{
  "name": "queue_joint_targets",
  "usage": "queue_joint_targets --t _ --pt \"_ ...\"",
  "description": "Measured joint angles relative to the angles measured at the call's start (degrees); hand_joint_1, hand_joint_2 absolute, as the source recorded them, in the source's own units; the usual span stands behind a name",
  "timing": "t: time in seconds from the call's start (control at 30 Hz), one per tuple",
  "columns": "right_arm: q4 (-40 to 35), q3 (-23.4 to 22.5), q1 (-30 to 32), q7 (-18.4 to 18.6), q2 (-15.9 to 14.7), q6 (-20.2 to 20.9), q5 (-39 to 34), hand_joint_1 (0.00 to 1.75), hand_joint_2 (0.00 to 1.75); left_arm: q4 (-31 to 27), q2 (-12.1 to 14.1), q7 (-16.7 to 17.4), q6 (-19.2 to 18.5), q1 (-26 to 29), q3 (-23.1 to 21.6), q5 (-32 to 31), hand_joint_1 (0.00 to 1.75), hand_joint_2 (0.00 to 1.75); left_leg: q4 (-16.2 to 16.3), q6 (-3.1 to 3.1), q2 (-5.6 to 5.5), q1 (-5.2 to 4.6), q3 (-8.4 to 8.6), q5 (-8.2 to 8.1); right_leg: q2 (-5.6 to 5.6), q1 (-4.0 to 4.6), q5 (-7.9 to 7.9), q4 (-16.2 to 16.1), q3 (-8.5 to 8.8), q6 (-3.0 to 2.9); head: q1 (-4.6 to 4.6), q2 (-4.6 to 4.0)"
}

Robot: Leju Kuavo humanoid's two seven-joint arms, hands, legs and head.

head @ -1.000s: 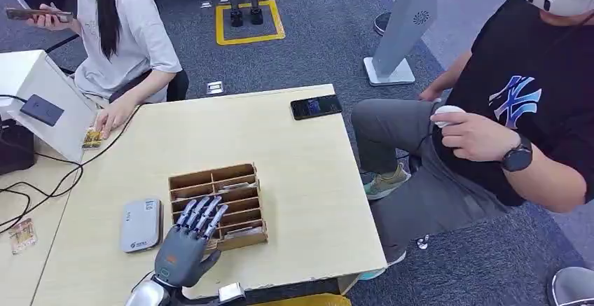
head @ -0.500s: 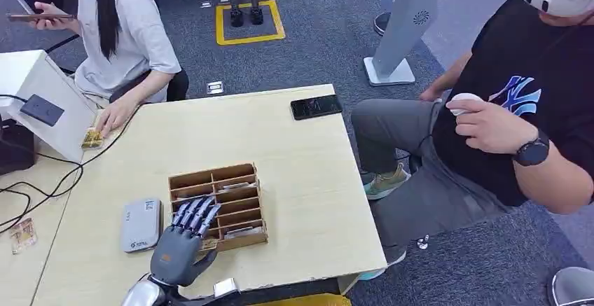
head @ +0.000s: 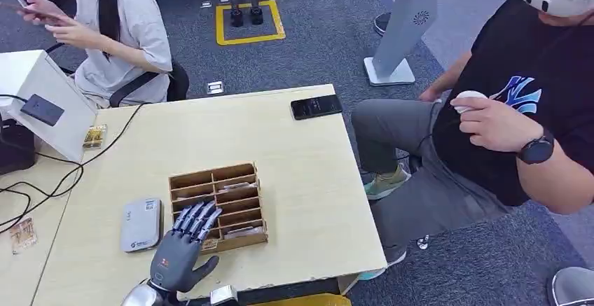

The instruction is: Pass the card to the sensor for recognition and then transmit it.

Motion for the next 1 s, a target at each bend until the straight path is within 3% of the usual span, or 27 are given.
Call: queue_joint_targets --t 0.73,1.0 --pt "0.0 0.6 0.0 0.1 0.0 0.1 -1.0 0.00 0.00 -6.2 2.8 -0.8 -2.4 3.2 0.0 -0.3 0.00 1.75 0.0 0.00 0.00 0.00 0.00 0.00 0.00 0.00 0.00 0.0 0.00 0.00 0.00 0.00" --pt "0.0 1.4 0.0 0.0 0.0 0.0 -1.9 0.00 0.00 -6.3 3.7 1.3 -2.7 3.2 0.0 -1.4 0.00 1.75 0.0 0.00 0.00 0.01 0.00 0.00 0.00 0.01 -0.01 0.0 0.00 -0.01 0.00 0.00"
